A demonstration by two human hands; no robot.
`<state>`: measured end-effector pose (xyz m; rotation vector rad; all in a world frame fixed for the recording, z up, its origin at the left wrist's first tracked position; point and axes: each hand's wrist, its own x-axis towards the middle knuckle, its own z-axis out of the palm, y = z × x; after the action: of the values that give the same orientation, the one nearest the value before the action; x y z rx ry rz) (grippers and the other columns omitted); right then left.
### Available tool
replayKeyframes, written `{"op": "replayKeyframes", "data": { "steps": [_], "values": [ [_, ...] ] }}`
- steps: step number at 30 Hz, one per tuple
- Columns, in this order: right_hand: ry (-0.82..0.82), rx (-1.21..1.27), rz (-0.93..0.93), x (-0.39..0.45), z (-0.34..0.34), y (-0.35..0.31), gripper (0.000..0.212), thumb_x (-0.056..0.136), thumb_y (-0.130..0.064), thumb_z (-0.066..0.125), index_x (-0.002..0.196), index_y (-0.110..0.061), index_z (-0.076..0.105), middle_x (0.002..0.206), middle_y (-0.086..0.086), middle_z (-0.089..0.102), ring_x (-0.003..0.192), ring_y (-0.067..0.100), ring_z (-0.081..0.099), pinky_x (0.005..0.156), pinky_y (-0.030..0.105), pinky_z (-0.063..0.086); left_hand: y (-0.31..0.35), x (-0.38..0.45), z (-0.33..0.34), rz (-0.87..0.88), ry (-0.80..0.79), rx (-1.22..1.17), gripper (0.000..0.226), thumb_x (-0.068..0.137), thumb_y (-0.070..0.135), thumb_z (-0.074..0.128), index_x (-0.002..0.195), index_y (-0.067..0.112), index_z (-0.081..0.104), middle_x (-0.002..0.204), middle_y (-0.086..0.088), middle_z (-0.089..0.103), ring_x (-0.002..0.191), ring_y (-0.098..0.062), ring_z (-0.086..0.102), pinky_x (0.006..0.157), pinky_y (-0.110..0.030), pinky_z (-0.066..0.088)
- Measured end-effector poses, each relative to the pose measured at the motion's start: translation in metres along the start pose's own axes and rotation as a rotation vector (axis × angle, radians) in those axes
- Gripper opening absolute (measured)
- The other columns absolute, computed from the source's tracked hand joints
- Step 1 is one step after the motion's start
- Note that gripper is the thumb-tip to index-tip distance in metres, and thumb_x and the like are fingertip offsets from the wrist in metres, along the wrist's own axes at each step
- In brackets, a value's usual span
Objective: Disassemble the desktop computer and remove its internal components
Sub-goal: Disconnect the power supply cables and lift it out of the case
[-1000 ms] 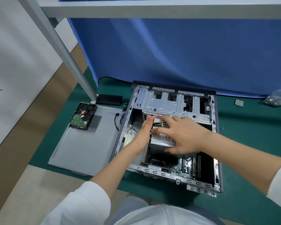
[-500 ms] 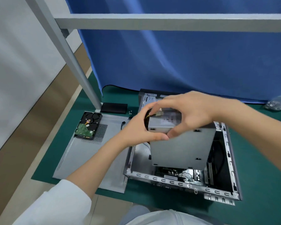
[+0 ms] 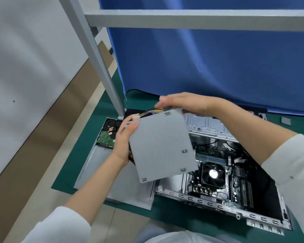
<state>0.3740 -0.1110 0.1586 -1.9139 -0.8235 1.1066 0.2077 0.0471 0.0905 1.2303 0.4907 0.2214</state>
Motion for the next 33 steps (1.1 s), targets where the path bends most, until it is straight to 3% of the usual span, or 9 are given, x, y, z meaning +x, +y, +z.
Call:
{"op": "replayKeyframes", "data": {
  "steps": [2,4,8,12,16,20,23,29,33],
  "values": [
    [0.126,0.272,0.067,0.019,0.007,0.016,0.041,0.094,-0.057,0.039,0.112,-0.029,0.062,0.113,-0.001,0.065,0.105,0.017,0.062,0.094,0.031,0.045,-0.001,0.002,-0.023,-0.039,0.076,-0.027,0.063,0.072,0.041,0.062,0.116,-0.003,0.054,0.118,-0.029,0.056,0.099,-0.032,0.054,0.096,-0.058,0.039],
    [0.203,0.430,0.144,0.041,0.020,0.031,0.040,0.098,-0.047,0.039,0.116,-0.019,0.060,0.109,0.005,0.063,0.100,0.024,0.063,0.090,0.031,0.046,-0.006,0.003,-0.048,-0.079,0.106,-0.078,0.036,0.085,0.041,0.053,0.103,0.012,0.064,0.104,-0.016,0.067,0.089,-0.028,0.063,0.081,-0.048,0.052],
    [0.238,0.429,0.305,0.086,0.056,0.055,0.022,0.099,-0.020,0.044,0.112,-0.012,0.059,0.117,0.013,0.060,0.103,0.026,0.062,0.086,0.029,0.048,-0.019,0.001,-0.095,-0.174,0.261,-0.143,0.041,0.086,0.052,0.053,0.108,0.020,0.065,0.108,-0.009,0.070,0.091,-0.026,0.068,0.072,-0.038,0.055],
    [0.140,-0.005,0.323,0.129,0.087,0.066,0.038,0.092,0.003,0.031,0.116,-0.007,0.059,0.124,0.020,0.056,0.092,0.024,0.053,0.069,0.026,0.042,-0.034,0.003,-0.124,-0.238,0.389,-0.123,0.042,0.078,0.062,0.059,0.099,0.027,0.070,0.108,-0.005,0.071,0.093,-0.024,0.069,0.067,-0.036,0.056],
    [-0.151,-0.532,0.324,0.158,0.111,0.076,0.041,0.089,0.005,0.036,0.126,0.002,0.055,0.133,0.017,0.053,0.119,0.032,0.051,0.064,0.026,0.035,-0.052,0.009,-0.138,-0.308,0.477,-0.132,0.057,0.076,0.065,0.059,0.116,0.025,0.063,0.112,-0.003,0.070,0.102,-0.025,0.067,0.082,-0.042,0.052],
    [-0.344,-0.843,0.394,0.169,0.126,0.096,0.033,0.092,0.002,0.036,0.119,0.000,0.054,0.127,0.017,0.054,0.107,0.031,0.049,0.071,0.030,0.038,-0.067,0.017,-0.141,-0.337,0.567,-0.141,0.060,0.077,0.061,0.058,0.124,0.024,0.056,0.113,-0.002,0.069,0.100,-0.026,0.068,0.075,-0.040,0.055],
    [-0.370,-0.952,0.505,0.171,0.132,0.102,0.031,0.090,0.000,0.039,0.119,-0.005,0.049,0.131,0.019,0.041,0.122,0.036,0.034,0.089,0.037,0.036,-0.075,0.022,-0.142,-0.367,0.571,-0.148,0.061,0.076,0.061,0.059,0.126,0.027,0.055,0.117,-0.002,0.067,0.105,-0.027,0.065,0.086,-0.046,0.054],
    [-0.387,-0.852,0.457,0.176,0.129,0.113,0.039,0.093,-0.009,0.036,0.130,-0.010,0.046,0.130,0.015,0.049,0.119,0.033,0.043,0.095,0.038,0.043,-0.081,0.030,-0.143,-0.414,0.585,-0.149,0.067,0.070,0.063,0.062,0.126,0.028,0.054,0.118,-0.002,0.066,0.106,-0.029,0.064,0.090,-0.050,0.052],
    [-0.365,-0.820,0.427,0.176,0.127,0.107,0.024,0.095,-0.011,0.041,0.113,-0.003,0.056,0.117,0.016,0.057,0.108,0.031,0.055,0.081,0.032,0.046,-0.080,0.033,-0.146,-0.430,0.634,-0.149,0.061,0.070,0.062,0.062,0.122,0.029,0.057,0.115,0.000,0.068,0.103,-0.027,0.066,0.083,-0.045,0.054]
  ]
}}
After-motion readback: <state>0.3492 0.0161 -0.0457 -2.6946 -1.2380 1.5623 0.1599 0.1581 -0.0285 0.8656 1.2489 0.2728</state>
